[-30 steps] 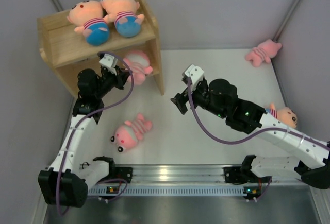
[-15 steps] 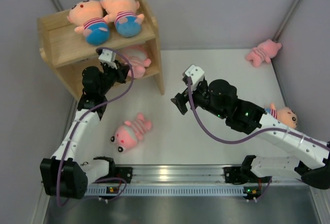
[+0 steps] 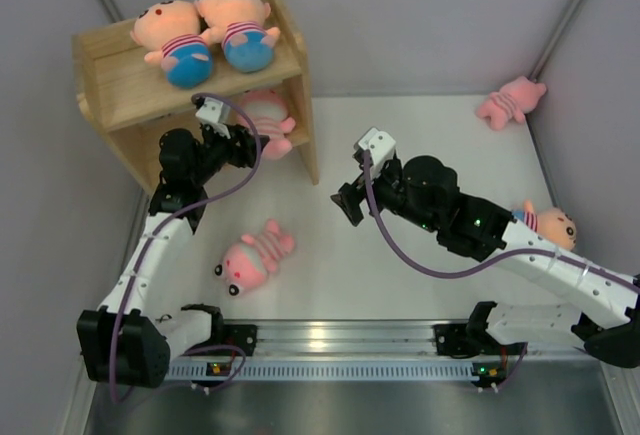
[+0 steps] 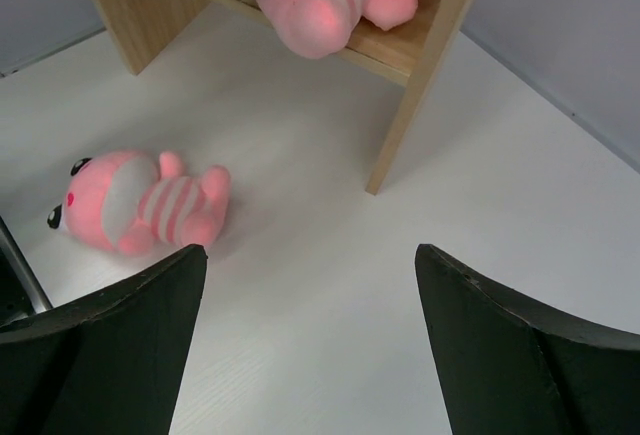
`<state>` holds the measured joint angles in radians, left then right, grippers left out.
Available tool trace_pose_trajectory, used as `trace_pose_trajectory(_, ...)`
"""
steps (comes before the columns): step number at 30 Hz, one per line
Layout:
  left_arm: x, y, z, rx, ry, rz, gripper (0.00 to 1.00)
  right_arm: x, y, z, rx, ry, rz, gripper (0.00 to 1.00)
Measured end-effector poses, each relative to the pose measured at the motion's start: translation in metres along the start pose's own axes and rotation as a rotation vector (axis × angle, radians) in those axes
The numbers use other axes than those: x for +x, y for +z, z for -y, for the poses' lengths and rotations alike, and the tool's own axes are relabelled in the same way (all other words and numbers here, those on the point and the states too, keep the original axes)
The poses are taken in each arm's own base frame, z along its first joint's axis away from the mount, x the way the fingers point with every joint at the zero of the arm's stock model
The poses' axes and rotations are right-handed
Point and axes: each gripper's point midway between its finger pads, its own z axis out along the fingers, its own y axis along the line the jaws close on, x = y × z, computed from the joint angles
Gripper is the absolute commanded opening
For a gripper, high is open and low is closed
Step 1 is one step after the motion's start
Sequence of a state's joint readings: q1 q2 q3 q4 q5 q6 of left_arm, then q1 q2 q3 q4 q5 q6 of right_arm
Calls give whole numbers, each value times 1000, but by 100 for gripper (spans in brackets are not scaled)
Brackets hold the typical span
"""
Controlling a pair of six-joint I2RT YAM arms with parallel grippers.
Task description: Place and organize the stuffed toys onto the shelf
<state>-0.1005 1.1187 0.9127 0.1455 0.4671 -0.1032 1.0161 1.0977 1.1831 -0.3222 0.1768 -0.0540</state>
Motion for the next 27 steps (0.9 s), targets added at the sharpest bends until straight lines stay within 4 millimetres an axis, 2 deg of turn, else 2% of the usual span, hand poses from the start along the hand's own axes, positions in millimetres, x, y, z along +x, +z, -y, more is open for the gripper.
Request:
trace_pose_trajectory(2, 0, -2, -1, -10, 1, -15, 71, 4, 1, -3, -11, 8, -8, 86)
trace_pose_trajectory(4, 1, -4, -2, -18, 4, -30, 81, 12, 3, -7, -28, 14, -24, 86)
trace_pose_trajectory(7, 2, -7, -3, -28, 0, -54, 86, 26, 5, -14, -61, 33, -55, 86)
trace_pose_trajectory(13, 1, -14, -3, -36, -2, -85, 87, 32, 13, -29, -124, 78, -60, 86)
trace_pose_trajectory(16, -3, -22, 4, -16, 6, -92, 84, 32, 15, -37, -156, 99, -49, 86)
trace_pose_trajectory(19, -9, -34, 17, 33, 54, -92, 56, 30, 17, -41, -180, 113, -35, 86)
trace_pose_trajectory(20, -10, -40, 23, 60, 93, -93, 39, 28, 17, -42, -184, 116, -31, 86)
trace_pose_trajectory(23, -15, -62, 42, 137, 216, -86, 19, 27, 18, -43, -188, 121, -18, 86)
trace_pose_trajectory(24, -17, -68, 47, 156, 261, -79, 8, 28, 19, -44, -190, 124, -18, 86)
trace_pose_trajectory(27, -13, -74, 53, 198, 341, -105, 0, 38, 22, -44, -189, 127, -38, 86)
